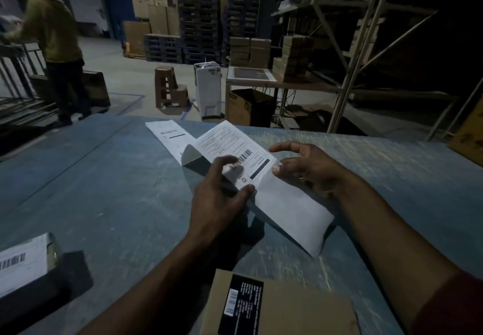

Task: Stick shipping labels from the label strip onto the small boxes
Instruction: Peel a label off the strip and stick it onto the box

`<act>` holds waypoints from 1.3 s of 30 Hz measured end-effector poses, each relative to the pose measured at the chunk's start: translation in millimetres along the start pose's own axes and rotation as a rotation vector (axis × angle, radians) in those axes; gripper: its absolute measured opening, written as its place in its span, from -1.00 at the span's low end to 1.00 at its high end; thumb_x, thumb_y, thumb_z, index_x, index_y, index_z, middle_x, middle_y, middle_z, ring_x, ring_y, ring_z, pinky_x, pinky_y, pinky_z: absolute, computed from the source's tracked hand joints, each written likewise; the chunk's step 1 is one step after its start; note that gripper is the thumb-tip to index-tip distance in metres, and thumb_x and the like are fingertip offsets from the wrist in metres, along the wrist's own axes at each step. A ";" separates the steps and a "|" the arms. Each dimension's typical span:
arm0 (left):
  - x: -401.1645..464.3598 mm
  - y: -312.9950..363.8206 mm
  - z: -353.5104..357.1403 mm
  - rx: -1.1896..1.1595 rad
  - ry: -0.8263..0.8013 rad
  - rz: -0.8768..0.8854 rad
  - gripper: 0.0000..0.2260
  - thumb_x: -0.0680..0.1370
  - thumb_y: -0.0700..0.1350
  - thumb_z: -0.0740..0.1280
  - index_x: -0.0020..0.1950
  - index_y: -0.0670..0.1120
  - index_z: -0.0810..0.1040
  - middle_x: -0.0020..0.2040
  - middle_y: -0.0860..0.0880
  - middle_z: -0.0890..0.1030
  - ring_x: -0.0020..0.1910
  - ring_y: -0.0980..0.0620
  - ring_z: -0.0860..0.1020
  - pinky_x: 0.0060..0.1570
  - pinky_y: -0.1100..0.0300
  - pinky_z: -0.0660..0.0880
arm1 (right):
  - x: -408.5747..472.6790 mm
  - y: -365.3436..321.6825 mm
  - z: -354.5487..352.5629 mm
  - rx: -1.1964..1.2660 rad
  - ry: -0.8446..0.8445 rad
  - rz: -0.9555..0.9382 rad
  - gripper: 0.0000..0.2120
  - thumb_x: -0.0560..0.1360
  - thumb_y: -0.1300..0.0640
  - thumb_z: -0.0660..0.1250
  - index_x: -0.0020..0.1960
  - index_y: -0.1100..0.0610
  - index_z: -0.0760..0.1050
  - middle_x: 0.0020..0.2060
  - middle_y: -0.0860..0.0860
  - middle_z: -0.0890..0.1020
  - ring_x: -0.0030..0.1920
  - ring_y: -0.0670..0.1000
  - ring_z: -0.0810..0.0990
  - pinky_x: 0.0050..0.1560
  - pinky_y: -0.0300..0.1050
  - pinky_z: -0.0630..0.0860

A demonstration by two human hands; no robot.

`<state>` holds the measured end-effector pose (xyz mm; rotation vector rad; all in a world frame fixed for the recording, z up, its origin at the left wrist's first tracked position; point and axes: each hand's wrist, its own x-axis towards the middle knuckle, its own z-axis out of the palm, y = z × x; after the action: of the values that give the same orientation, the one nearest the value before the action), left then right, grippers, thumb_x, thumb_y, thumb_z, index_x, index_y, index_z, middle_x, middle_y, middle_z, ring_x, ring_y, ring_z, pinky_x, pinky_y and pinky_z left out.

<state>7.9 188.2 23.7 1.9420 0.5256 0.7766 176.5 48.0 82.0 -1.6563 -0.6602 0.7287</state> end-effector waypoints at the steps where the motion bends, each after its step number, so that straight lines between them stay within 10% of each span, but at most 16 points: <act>1: 0.2 -1.2 0.8 -0.006 -0.021 0.021 -0.49 0.48 -0.07 0.59 0.39 0.12 0.54 0.26 -0.07 0.67 -0.02 0.07 0.68 -0.17 0.39 0.61 | -0.4 0.8 1.0 0.005 -0.011 0.000 -0.54 0.48 0.39 0.49 0.29 0.04 0.59 0.08 0.29 0.73 0.03 0.17 0.77 -0.13 -0.11 0.69; 5: 1.4 -6.8 4.3 -0.285 -0.073 -0.038 -0.27 0.33 -0.17 0.69 0.48 -0.06 0.55 0.42 0.01 0.58 0.34 0.11 0.58 0.15 0.41 0.57 | -2.0 -0.1 2.7 -0.012 -0.067 -0.015 -0.49 0.47 0.37 0.50 0.34 -0.01 0.56 0.07 0.21 0.75 0.07 0.15 0.76 -0.05 -0.09 0.70; 10: 8.8 3.0 -6.4 -0.915 -0.110 -0.186 -0.39 0.24 -0.44 0.53 0.27 -0.12 0.67 0.19 -0.11 0.73 0.15 -0.05 0.71 0.00 0.16 0.67 | 0.5 -0.5 0.5 0.115 -0.148 -0.047 -0.45 0.46 0.31 0.51 0.39 -0.03 0.55 0.20 0.26 0.69 0.15 0.17 0.70 0.12 0.12 0.61; 20: 8.1 -11.9 -12.4 0.597 0.285 0.460 -0.41 0.37 0.31 0.54 0.34 0.11 0.65 0.35 -0.14 0.47 0.29 -0.18 0.35 0.14 0.04 0.21 | -1.7 3.8 19.0 -0.234 0.106 -0.214 -0.34 0.44 0.29 0.58 0.46 -0.01 0.45 -0.10 0.06 0.79 -0.07 0.01 0.78 -0.07 -0.07 0.61; 26: 15.2 -17.6 -13.1 0.405 0.073 0.516 -0.67 0.46 0.11 0.59 0.14 -0.03 0.77 0.02 -0.04 0.72 -0.05 -0.05 0.65 -0.07 0.04 0.59 | 0.6 14.5 39.4 -0.360 -0.090 -0.246 0.00 0.49 0.30 0.54 0.69 -0.10 0.01 -0.01 0.08 0.78 0.04 -0.05 0.76 0.07 -0.21 0.64; 33: 18.2 -23.1 -16.8 0.227 -0.066 0.391 -0.81 0.47 -0.06 0.61 0.06 -0.04 0.78 -0.05 0.03 0.75 -0.23 0.27 0.64 -0.20 0.43 0.50 | 2.3 15.8 41.1 -0.514 -0.146 -0.230 0.05 0.51 0.23 0.54 0.70 -0.14 -0.09 0.05 0.04 0.78 0.10 -0.12 0.73 0.34 -0.06 0.54; 39: 18.8 -25.6 -17.2 0.179 -0.101 0.309 -0.86 0.53 -0.10 0.54 0.08 0.00 0.78 -0.07 0.03 0.78 -0.16 0.15 0.71 -0.07 0.04 0.68 | 1.9 16.0 41.7 -0.539 -0.151 -0.221 0.03 0.52 0.31 0.50 0.70 -0.13 -0.09 -0.02 -0.05 0.77 0.07 -0.16 0.73 0.23 -0.17 0.55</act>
<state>8.0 222.6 12.7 2.2495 0.2417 0.8407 146.7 72.8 59.6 -1.9802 -1.2064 0.5440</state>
